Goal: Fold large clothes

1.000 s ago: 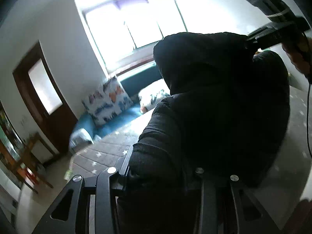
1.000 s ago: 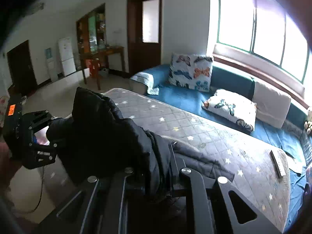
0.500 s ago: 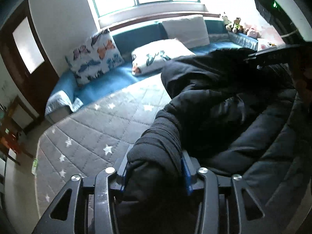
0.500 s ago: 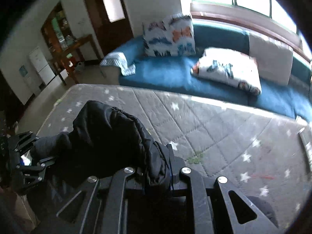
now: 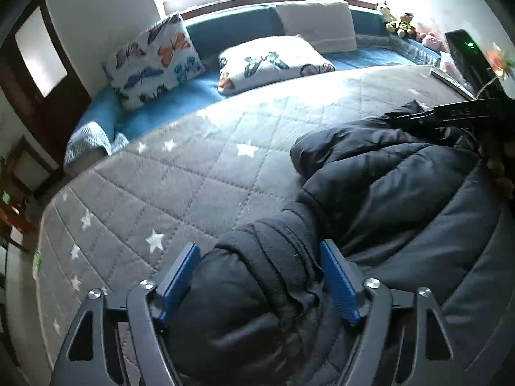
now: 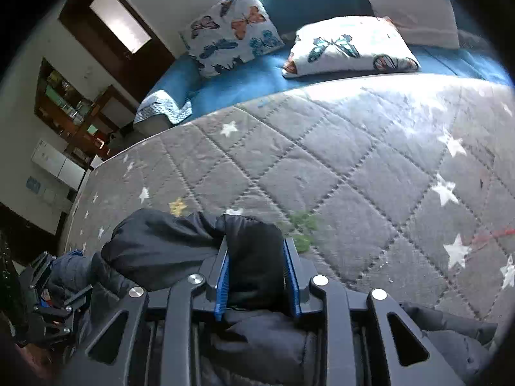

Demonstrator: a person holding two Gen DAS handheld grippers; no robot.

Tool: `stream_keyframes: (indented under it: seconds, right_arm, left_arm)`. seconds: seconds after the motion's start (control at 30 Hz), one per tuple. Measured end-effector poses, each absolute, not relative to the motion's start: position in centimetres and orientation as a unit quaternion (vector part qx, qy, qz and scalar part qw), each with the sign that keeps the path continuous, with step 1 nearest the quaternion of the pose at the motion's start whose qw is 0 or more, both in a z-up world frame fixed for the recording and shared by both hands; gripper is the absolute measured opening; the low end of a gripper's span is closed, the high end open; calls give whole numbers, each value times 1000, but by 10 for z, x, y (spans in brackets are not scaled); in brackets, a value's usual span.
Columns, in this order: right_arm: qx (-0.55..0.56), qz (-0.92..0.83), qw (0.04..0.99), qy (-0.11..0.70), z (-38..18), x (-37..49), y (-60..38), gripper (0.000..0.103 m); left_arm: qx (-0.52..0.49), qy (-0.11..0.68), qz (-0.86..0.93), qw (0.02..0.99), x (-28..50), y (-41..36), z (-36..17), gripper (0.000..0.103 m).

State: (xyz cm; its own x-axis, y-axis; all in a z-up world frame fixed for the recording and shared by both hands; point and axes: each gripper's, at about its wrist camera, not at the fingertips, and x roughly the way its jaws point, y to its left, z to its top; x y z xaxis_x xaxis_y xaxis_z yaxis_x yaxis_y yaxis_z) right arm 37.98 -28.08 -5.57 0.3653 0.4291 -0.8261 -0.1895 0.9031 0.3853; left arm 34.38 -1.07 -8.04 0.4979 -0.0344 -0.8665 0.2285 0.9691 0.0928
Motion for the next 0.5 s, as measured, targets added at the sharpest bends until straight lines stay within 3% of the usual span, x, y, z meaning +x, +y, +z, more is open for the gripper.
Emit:
stream_keyframes:
  seconds: [0.3,0.5]
  right_arm:
    - [63,179,858,478,20,361,-290,34]
    - [6,210,835,508,16,335,-290,34]
  left_arm:
    - [120,494,-53,860,345,-8,-81,91]
    - [123,496,-41,858,343,-8,-76,97]
